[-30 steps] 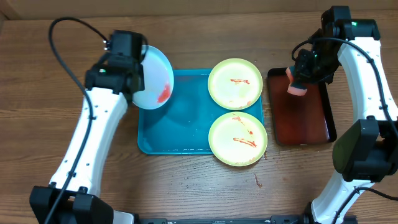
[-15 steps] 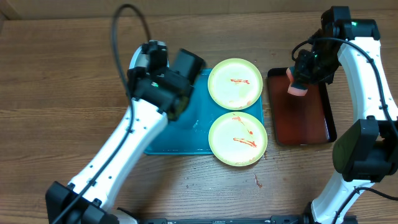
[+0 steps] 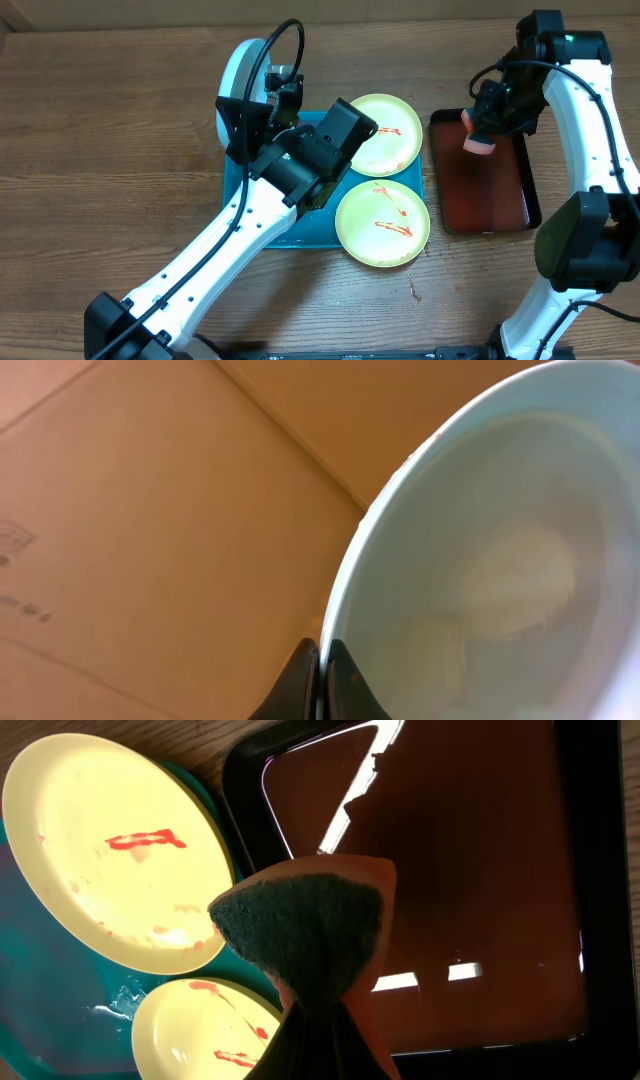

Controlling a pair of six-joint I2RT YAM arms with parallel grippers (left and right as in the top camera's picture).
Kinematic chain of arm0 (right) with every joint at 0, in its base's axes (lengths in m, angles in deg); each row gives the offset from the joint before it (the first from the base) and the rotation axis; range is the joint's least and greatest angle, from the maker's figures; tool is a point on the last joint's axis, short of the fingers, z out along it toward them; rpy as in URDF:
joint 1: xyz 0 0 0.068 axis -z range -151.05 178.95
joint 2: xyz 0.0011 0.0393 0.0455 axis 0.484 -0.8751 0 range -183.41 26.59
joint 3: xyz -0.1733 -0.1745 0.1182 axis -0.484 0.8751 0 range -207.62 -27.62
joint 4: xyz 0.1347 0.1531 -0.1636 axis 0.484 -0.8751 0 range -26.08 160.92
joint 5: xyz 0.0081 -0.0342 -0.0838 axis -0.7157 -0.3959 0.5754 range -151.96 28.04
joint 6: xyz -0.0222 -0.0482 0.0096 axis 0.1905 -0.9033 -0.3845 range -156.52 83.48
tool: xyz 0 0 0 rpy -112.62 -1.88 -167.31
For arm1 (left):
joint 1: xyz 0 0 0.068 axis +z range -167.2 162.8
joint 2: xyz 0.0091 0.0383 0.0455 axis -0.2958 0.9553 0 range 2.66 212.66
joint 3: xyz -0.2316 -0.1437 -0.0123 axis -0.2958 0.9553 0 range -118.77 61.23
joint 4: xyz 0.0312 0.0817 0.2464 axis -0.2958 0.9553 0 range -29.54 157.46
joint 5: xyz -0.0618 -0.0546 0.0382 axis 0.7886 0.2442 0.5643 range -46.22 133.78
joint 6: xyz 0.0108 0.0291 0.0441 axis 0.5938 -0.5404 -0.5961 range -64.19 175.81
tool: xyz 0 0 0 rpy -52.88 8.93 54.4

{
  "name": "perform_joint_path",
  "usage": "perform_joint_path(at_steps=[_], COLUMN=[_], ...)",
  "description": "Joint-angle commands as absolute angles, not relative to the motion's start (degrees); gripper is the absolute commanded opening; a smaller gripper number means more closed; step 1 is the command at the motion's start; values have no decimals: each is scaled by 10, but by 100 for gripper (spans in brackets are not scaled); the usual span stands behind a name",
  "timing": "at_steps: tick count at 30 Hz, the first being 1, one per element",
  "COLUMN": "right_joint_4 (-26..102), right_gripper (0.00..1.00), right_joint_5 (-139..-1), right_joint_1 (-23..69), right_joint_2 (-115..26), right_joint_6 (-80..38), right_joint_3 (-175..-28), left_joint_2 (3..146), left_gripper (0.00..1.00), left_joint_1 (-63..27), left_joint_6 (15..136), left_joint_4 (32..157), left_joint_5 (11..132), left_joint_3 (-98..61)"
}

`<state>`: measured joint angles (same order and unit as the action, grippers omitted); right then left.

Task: Clean dirty plates on tray and stack at the side
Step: 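Lift the white plate with left gripper off the teal tray, then place the white plate on the table left of the tray and release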

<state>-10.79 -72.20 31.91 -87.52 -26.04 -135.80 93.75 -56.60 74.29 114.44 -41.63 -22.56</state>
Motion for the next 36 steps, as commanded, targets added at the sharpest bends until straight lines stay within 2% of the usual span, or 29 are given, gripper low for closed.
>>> perform_joint_path(at_steps=[1,10,14,18,20,24,31,36], right_joint_4=[-106,-106,-106,-104,-104,-104,-104,-102], right_gripper=[4,4,4,4,4,4,4,4], right_joint_5=[-720,-720,-720,-720,-720,-720,-720,-720], right_joint_1=[320,320,320,320,320,320,320,320], right_joint_2=[-861,-861,-861,-861,-861,-861,-861,-861], right_joint_6=[-259,-259,-259,-259,-259,-259,-261,-261], right_joint_3=[-1356,-1356,-1356,-1356,-1356,-1356,-1356,-1356], left_joint_2=[933,933,933,933,933,933,933,933], left_gripper=[4,4,4,4,4,4,4,4], left_joint_1=[-567,-568,-568,-548,-519,-446,-243,-76], left_joint_6=[751,751,751,751,751,751,714,712], left_joint_4=[1139,1135,1136,1146,1153,1154,1143,1147], left_joint_5=[-458,-455,-411,-201,-58,114,410,514], left_joint_3=[-236,-237,-236,-236,-234,-218,-214,-214])
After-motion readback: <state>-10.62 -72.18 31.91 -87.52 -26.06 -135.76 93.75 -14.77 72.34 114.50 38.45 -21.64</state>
